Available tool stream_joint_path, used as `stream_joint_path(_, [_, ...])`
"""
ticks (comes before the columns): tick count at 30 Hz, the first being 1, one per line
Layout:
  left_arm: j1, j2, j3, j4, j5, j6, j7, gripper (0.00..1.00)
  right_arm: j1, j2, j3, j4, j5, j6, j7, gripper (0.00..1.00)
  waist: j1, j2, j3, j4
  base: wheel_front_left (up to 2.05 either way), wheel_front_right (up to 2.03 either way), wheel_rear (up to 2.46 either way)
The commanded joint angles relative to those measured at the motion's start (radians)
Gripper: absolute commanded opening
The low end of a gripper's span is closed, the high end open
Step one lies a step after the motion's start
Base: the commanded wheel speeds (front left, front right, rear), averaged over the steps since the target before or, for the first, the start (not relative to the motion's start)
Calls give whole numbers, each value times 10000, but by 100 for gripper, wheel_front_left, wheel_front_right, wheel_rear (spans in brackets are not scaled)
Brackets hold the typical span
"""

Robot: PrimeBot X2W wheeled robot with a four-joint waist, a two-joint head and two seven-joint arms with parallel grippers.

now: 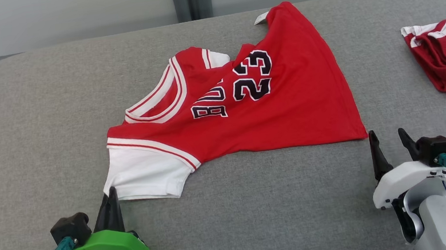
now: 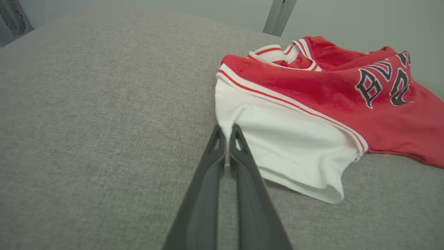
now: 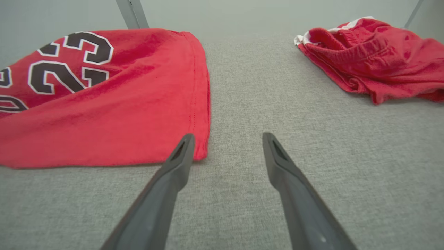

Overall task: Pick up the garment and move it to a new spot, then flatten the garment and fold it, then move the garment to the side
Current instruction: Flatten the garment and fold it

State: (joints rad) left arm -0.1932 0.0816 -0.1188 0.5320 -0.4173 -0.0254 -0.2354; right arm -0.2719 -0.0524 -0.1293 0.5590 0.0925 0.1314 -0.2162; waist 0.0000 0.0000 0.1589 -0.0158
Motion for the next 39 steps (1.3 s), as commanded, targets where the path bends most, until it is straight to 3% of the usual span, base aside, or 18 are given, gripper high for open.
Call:
stream_joint_path(1, [168,0,-23,-184,70,58,-42,0,-205,-1,-54,246,-14,-15,92,100,0,0,-40,232,0,0,0])
stream_joint_path(14, [735,-107,-375,-1324,-76,292,176,0,-1752,18,-283,3034,-203,-15,1154,100,0,0,-85,862,0,0,0])
stream_joint_path(15, [752,-94,-376,-1356,-88,306,160,0,-1795,26,-213,3164,-124,-9,1212,84,0,0,-92,867,0,0,0])
stream_joint_path(16, [772,-74,-372,-1396,-103,323,162,0,-1841,31,-108,3307,-28,-7,1266,48,0,0,-101,865,0,0,0])
stream_joint_path(17, [788,-52,-363,-1440,-105,333,159,0,-1894,31,4,3409,106,-7,1251,29,0,0,-112,854,0,0,0])
stream_joint_path(18, [804,-36,-357,-1479,-111,348,158,0,-1933,32,60,3473,228,-7,1218,18,0,0,-122,838,0,0,0])
stream_joint_path(19, [819,-24,-357,-1524,-112,339,154,0,-1975,21,135,3526,376,-7,1162,0,0,0,-141,810,0,0,0])
stream_joint_path(26, [734,113,-312,-1793,-219,249,87,0,-2315,16,867,3208,1275,-10,477,0,0,0,-380,470,0,0,0])
stream_joint_path(30, [491,8,-62,-2120,-810,22,72,0,-2223,-8,1335,2564,2044,-10,199,0,0,0,-612,181,0,0,0])
stream_joint_path(39, [221,-151,493,-4515,-2555,-352,423,0,-1497,-886,2286,-616,3711,-9,319,0,0,0,-1214,-542,0,0,0])
